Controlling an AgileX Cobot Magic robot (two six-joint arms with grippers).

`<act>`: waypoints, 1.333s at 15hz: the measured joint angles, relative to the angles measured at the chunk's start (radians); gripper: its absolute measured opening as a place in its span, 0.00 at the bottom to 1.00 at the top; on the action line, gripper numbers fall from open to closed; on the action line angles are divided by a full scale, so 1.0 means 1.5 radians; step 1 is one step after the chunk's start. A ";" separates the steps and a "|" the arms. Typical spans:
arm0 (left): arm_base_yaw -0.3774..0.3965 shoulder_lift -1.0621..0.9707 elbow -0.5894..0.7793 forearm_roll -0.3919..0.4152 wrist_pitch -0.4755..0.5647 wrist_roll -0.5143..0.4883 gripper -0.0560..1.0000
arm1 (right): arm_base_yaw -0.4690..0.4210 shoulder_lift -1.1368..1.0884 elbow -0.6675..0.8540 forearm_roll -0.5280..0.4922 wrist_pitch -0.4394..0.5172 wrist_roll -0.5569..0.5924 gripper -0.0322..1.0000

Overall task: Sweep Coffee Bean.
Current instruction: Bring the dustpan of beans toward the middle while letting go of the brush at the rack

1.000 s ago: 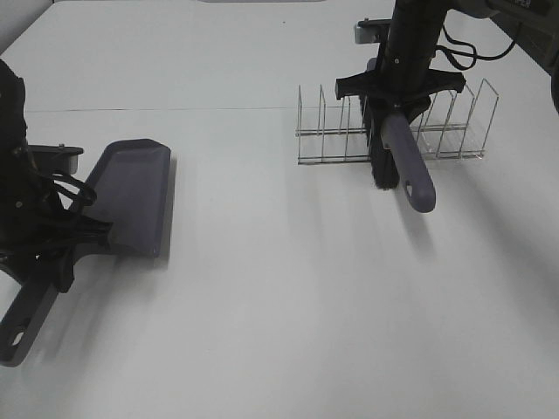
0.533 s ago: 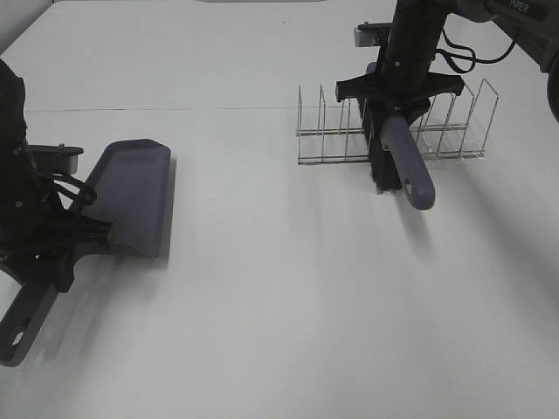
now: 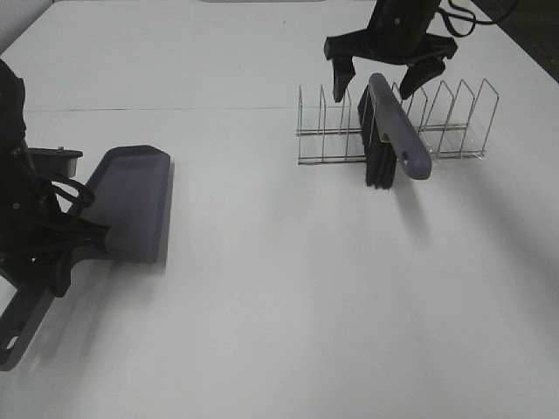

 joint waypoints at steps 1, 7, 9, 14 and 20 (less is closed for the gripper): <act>0.000 0.000 0.000 0.000 0.000 0.003 0.37 | 0.000 -0.023 0.000 0.003 -0.001 0.001 0.92; 0.000 0.000 0.000 0.000 -0.019 0.007 0.37 | 0.000 -0.144 0.067 0.011 -0.007 0.003 0.92; 0.000 0.000 0.000 -0.004 -0.019 0.008 0.37 | 0.000 -0.207 0.152 0.009 -0.007 -0.010 0.92; 0.000 0.000 -0.010 -0.047 -0.003 0.007 0.37 | 0.000 -0.457 0.480 -0.005 -0.009 -0.025 0.85; 0.000 0.000 -0.028 -0.048 -0.066 -0.020 0.37 | 0.000 -0.768 0.859 0.025 -0.099 -0.027 0.85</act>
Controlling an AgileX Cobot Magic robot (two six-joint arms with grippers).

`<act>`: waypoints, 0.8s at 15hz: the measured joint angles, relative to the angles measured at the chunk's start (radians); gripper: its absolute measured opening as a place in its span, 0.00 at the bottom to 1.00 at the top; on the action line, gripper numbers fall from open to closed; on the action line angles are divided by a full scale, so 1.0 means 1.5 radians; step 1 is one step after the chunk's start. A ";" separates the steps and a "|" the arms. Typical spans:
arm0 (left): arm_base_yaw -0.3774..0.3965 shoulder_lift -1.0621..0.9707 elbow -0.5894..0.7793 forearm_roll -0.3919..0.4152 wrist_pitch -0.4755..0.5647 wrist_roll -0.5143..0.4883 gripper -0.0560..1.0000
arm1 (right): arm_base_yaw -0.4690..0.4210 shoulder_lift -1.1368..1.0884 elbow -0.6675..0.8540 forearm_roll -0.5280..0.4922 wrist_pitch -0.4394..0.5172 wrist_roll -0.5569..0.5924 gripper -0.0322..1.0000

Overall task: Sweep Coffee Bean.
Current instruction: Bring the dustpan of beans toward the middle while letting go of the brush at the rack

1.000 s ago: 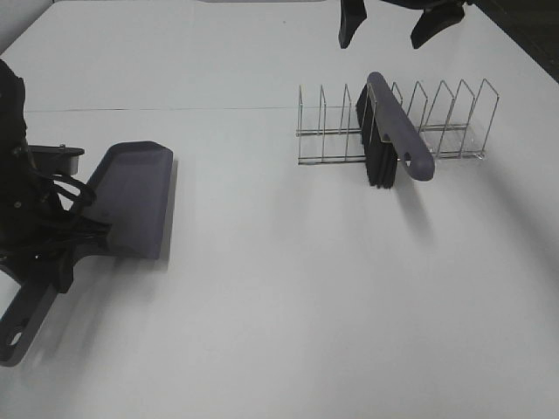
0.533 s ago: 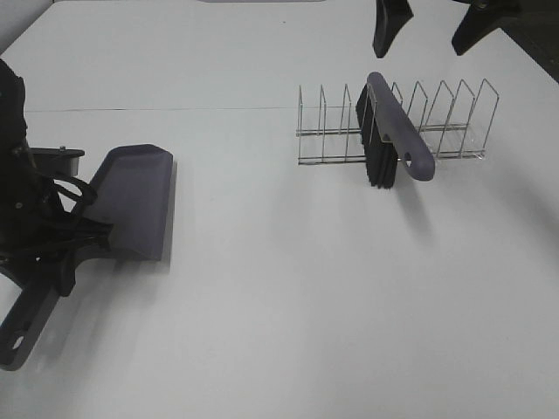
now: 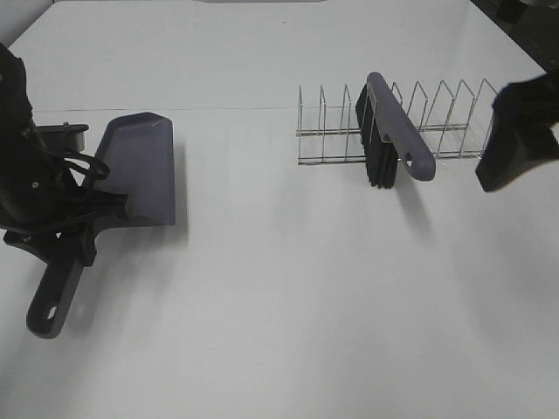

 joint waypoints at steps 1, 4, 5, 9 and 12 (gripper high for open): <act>0.000 0.000 0.000 0.006 -0.015 -0.005 0.37 | 0.000 -0.045 0.037 0.005 0.000 0.000 0.85; 0.000 0.038 -0.032 0.044 -0.017 -0.052 0.37 | 0.000 -0.173 0.109 0.012 0.000 0.000 0.85; 0.000 0.065 -0.057 0.044 0.001 -0.055 0.37 | 0.000 -0.194 0.113 0.014 0.003 0.000 0.85; 0.000 0.150 -0.134 0.048 0.026 -0.053 0.37 | 0.000 -0.220 0.114 0.014 0.009 0.000 0.85; 0.000 0.157 -0.143 0.043 0.021 -0.029 0.37 | 0.000 -0.220 0.114 0.014 0.011 0.000 0.85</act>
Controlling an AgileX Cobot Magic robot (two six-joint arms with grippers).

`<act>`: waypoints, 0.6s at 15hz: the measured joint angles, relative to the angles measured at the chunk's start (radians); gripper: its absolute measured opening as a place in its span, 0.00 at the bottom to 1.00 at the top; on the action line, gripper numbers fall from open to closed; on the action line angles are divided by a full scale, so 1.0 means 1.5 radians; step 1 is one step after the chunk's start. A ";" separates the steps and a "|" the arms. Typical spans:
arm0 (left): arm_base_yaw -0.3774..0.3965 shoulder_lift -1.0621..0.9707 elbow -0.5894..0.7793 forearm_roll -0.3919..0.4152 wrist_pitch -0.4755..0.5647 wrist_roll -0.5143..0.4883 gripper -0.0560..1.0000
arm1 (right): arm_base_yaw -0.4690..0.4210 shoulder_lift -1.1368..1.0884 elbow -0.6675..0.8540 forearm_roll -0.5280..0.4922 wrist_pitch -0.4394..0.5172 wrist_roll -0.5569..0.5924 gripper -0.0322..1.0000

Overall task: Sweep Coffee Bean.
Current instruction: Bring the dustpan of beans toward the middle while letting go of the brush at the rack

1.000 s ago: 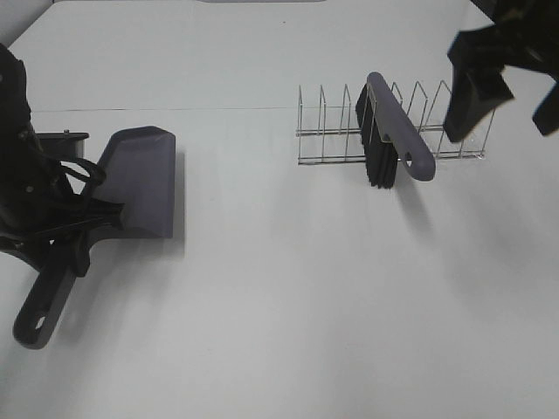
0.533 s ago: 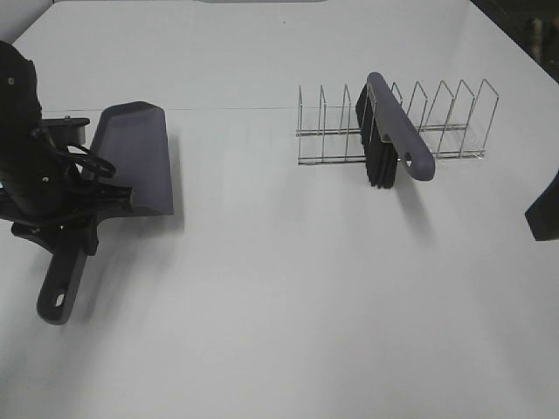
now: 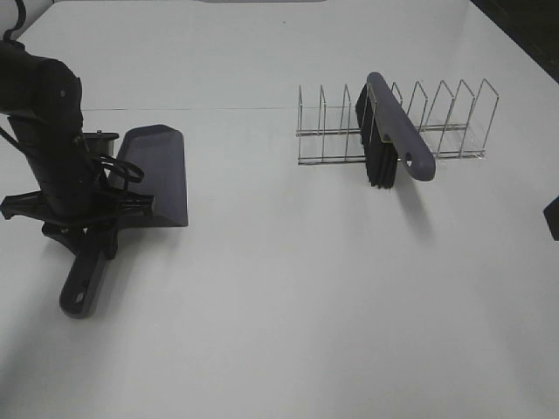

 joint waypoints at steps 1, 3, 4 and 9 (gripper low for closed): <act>0.000 0.001 0.000 -0.001 -0.007 0.005 0.37 | 0.000 0.000 0.000 0.000 0.000 0.000 0.85; 0.000 0.001 0.000 -0.001 -0.009 0.007 0.40 | 0.000 0.000 0.000 0.000 0.000 0.000 0.85; 0.000 0.002 0.000 -0.001 -0.010 0.007 0.44 | 0.000 0.000 0.000 0.000 0.000 0.000 0.85; 0.000 -0.001 0.000 -0.002 -0.004 0.007 0.69 | 0.000 0.000 0.000 0.000 0.000 0.000 0.85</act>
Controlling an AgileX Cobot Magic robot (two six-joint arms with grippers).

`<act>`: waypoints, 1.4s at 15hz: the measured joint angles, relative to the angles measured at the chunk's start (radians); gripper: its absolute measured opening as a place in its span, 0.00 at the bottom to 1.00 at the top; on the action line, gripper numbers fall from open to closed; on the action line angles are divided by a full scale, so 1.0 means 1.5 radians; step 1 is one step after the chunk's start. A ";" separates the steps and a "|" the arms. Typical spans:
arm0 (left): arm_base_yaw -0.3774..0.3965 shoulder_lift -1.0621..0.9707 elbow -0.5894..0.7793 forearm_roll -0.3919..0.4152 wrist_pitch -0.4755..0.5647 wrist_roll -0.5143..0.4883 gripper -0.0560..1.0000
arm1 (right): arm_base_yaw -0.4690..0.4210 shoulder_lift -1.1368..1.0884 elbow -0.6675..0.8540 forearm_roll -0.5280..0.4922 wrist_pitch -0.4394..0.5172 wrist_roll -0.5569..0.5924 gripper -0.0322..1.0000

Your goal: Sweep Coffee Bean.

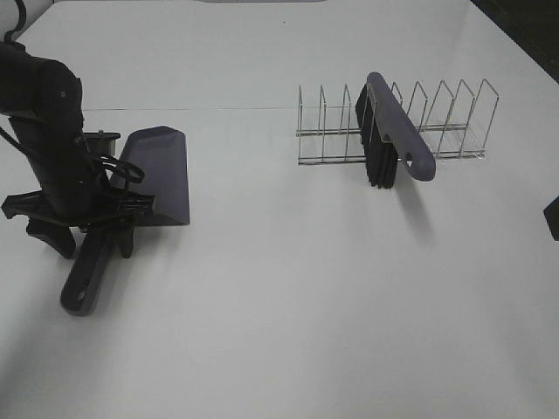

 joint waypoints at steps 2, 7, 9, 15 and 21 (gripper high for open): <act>0.000 -0.011 0.000 -0.001 0.008 0.006 0.70 | 0.000 0.000 0.000 0.000 0.000 0.000 0.85; -0.007 -0.125 0.009 0.007 0.073 0.035 0.70 | 0.000 -0.003 0.019 0.000 0.029 -0.007 0.84; -0.029 -0.203 0.059 0.015 0.063 0.037 0.70 | 0.000 -0.023 0.063 0.001 0.029 -0.008 0.83; -0.067 -0.476 0.263 0.041 0.015 0.019 0.70 | 0.000 -0.163 0.230 -0.010 0.003 -0.009 0.82; -0.067 -0.689 0.371 0.069 0.017 -0.035 0.70 | 0.000 -0.299 0.252 0.001 0.009 -0.025 0.82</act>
